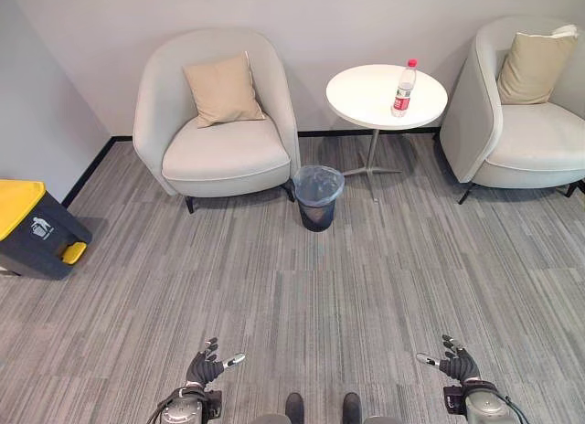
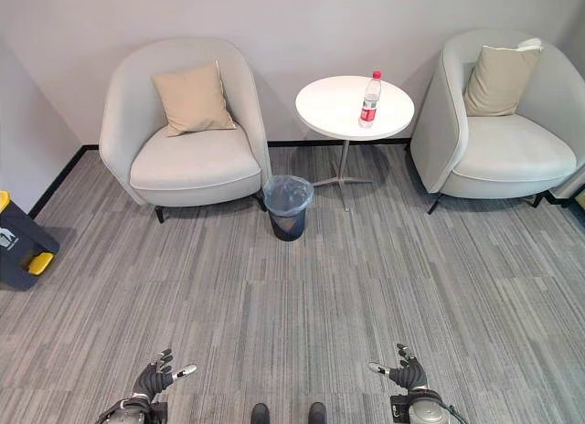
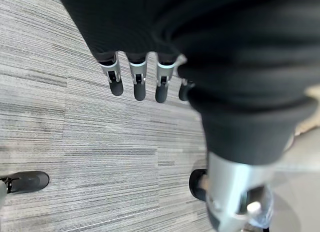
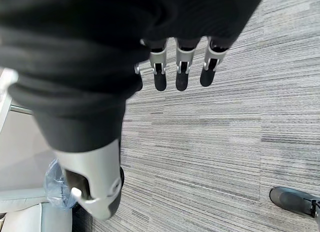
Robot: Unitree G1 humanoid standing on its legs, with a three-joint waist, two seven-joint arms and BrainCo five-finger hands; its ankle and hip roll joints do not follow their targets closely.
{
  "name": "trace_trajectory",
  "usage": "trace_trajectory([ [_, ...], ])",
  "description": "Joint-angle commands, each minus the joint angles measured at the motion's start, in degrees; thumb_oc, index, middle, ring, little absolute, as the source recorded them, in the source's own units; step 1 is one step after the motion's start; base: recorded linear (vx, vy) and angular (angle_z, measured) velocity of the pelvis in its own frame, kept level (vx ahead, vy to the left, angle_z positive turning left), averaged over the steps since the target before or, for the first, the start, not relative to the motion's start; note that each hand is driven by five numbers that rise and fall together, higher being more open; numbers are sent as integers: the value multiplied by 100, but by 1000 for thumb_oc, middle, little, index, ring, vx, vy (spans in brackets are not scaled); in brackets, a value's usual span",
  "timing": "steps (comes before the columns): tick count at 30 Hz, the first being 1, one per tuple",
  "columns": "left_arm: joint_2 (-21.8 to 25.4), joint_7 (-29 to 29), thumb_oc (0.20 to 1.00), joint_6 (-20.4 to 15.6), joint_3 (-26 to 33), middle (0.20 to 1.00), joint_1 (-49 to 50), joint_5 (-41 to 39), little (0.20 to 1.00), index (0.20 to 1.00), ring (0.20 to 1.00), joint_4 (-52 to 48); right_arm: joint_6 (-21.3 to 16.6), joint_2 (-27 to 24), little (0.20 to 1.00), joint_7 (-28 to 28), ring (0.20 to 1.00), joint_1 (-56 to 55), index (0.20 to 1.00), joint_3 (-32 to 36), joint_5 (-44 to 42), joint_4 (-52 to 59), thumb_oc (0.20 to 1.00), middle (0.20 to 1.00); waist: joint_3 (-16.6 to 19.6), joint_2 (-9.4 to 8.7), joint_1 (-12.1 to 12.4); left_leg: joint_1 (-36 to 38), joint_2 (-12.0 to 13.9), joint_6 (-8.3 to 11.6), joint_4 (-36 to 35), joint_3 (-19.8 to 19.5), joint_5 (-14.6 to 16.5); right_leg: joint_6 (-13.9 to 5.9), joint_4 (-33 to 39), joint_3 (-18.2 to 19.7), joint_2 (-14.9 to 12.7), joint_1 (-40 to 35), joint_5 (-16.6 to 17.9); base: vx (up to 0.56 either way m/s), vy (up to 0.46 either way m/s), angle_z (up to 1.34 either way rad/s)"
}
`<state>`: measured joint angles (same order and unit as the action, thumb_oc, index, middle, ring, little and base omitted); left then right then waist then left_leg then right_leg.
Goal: Gather garbage on tea table into small bin, then transfer packed bag to large trash can.
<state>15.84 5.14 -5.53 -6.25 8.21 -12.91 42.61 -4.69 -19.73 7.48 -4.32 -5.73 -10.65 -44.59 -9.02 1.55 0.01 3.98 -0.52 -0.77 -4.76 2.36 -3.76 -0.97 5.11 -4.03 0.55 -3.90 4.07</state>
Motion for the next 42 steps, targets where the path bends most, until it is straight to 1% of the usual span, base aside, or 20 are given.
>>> trace_trajectory([
  [1,134,137,1000,-185,90,1000,-259,-197,1000,1000,1000,-4,-226,-7,1000,138,1000,213,1000,109,-166,175,1000,1000,77,-203,-36,147,-36,208,126,-68,696,-543,-59,-21,-416,-237,-562,0,0,0],
  [8,152,134,1000,-164,97,1000,-238,-257,1000,1000,1000,-64,-176,-13,1000,174,1000,262,1000,154,-225,199,1000,1000,23,-244,-21,-41,-87,150,436,-27,836,-571,-194,22,-483,-137,-581,8,33,-3],
  [15,231,168,1000,-174,82,1000,-254,-256,1000,1000,1000,-186,-112,-22,1000,238,1000,399,1000,185,-284,178,1000,1000,-93,-305,46,-433,-195,37,925,15,1037,-632,-598,171,-561,249,-596,-9,66,-14],
  [20,285,192,1000,-197,141,1000,-277,-265,1000,1000,1000,-256,-96,-2,1000,300,1000,525,1000,199,-316,217,1000,1000,-209,-297,64,-516,-276,-78,1031,22,1163,-745,-1167,294,-583,668,-618,27,96,-17],
  [21,281,237,1000,-207,202,1000,-300,-303,1000,1000,1000,-222,-100,3,1000,315,1000,639,1000,137,-287,201,1000,1000,-256,-278,78,-459,-222,-91,995,135,1225,-830,-1537,146,-593,964,-589,66,84,-26],
  [22,281,237,1000,-207,202,1000,-300,-303,1000,1000,1000,-222,-100,3,1000,315,1000,639,1000,137,-287,201,1000,1000,-256,-278,78,-459,-222,-91,995,135,1225,-830,-1537,146,-593,964,-589,152,57,-50],
  [23,279,269,1000,-226,218,1000,-299,-327,1000,1000,1000,-230,-93,-5,1000,303,1000,670,1000,88,-232,280,1000,1000,-286,-290,85,-321,-195,-90,957,237,1286,-840,-1519,-56,-649,1080,-498,263,-64,-97],
  [25,243,304,1000,-226,192,1000,-383,-363,1000,1000,1000,-179,-79,-31,1000,312,1000,716,1000,-63,-63,420,1000,1000,-331,-295,64,116,-106,-30,800,431,1423,-791,-1066,-821,-733,1383,-229,389,-145,-101],
  [26,242,312,1000,-231,182,1000,-420,-364,1000,1000,1000,-152,-65,-34,1000,318,1000,721,1000,-74,-41,421,1000,1000,-350,-280,38,194,-74,4,776,432,1433,-789,-1064,-945,-754,1463,-211,295,-171,-60],
  [28,245,307,1000,-244,158,1000,-439,-353,1000,1000,1000,-162,-73,-38,1000,304,1000,668,1000,-70,-32,495,1000,1000,-350,-286,1,271,-72,43,779,380,1474,-785,-1003,-990,-768,1420,-240,203,-145,-6],
  [29,193,318,1000,-259,98,1000,-438,-288,1000,1000,1000,-186,-117,-39,1000,321,1000,559,1000,-47,-40,574,1000,1000,-306,-298,-40,377,-52,106,803,331,1535,-680,-958,-942,-728,1309,-282,230,-168,29],
  [30,154,321,1000,-266,79,1000,-453,-298,1000,1000,1000,-186,-144,-53,1000,339,1000,548,1000,-29,-48,542,1000,1000,-272,-287,-53,380,0,178,876,305,1489,-626,-952,-938,-694,1260,-282,371,-326,34],
  [31,102,298,1000,-259,16,1000,-481,-325,1000,1000,1000,-200,-190,-79,1000,349,1000,522,1000,-5,-87,612,1000,1000,-220,-252,-92,305,125,348,1181,254,1276,-525,-858,-936,-596,1140,-326,269,-293,44],
  [33,72,279,1000,-244,-51,1000,-506,-331,1000,1000,1000,-261,-236,-91,1000,355,1000,479,1000,19,-161,693,1000,1000,-240,-230,-122,63,305,540,1779,277,987,-377,-756,-926,-484,958,-426,191,-269,54],
  [35,22,244,1000,-228,-153,1000,-591,-348,1000,1000,1000,-262,-261,-140,1000,404,1000,521,1000,8,-201,654,1000,1000,-334,-232,-127,-302,456,634,2503,312,761,-238,-642,-927,-407,781,-550,105,-207,32],
  [37,-7,238,1000,-226,-229,1000,-696,-376,1000,1000,1000,-204,-241,-171,1000,426,1000,595,1000,-41,-217,577,1000,1000,-449,-242,-98,-612,527,593,2816,327,677,-171,-555,-919,-375,638,-652,77,-148,-20],
  [38,-1,256,1000,-230,-276,1000,-761,-376,1000,1000,1000,-207,-245,-197,1000,434,1000,629,1000,-54,-236,589,1000,1000,-533,-251,-57,-826,469,534,2853,298,799,-169,-508,-874,-357,554,-686,161,-109,-23],
  [40,6,228,1000,-233,-347,1000,-807,-339,1000,1000,1000,-183,-246,-221,1000,417,1000,642,1000,-80,-273,543,1000,1000,-553,-336,-10,-1176,286,420,2400,354,1110,-242,-401,-859,-409,452,-760,202,-55,-8],
  [41,18,232,1000,-228,-357,1000,-818,-325,1000,1000,1000,-176,-250,-220,1000,427,1000,643,1000,-89,-278,538,1000,1000,-551,-354,8,-1360,216,402,2205,348,1030,-251,-371,-851,-405,429,-782,234,-5,-8],
  [42,34,234,1000,-212,-380,1000,-817,-297,1000,1000,1000,-179,-241,-205,1000,439,1000,647,1000,-117,-273,468,1000,1000,-575,-337,88,-1580,137,433,1728,296,727,-252,-328,-781,-318,309,-854,259,16,-3],
])
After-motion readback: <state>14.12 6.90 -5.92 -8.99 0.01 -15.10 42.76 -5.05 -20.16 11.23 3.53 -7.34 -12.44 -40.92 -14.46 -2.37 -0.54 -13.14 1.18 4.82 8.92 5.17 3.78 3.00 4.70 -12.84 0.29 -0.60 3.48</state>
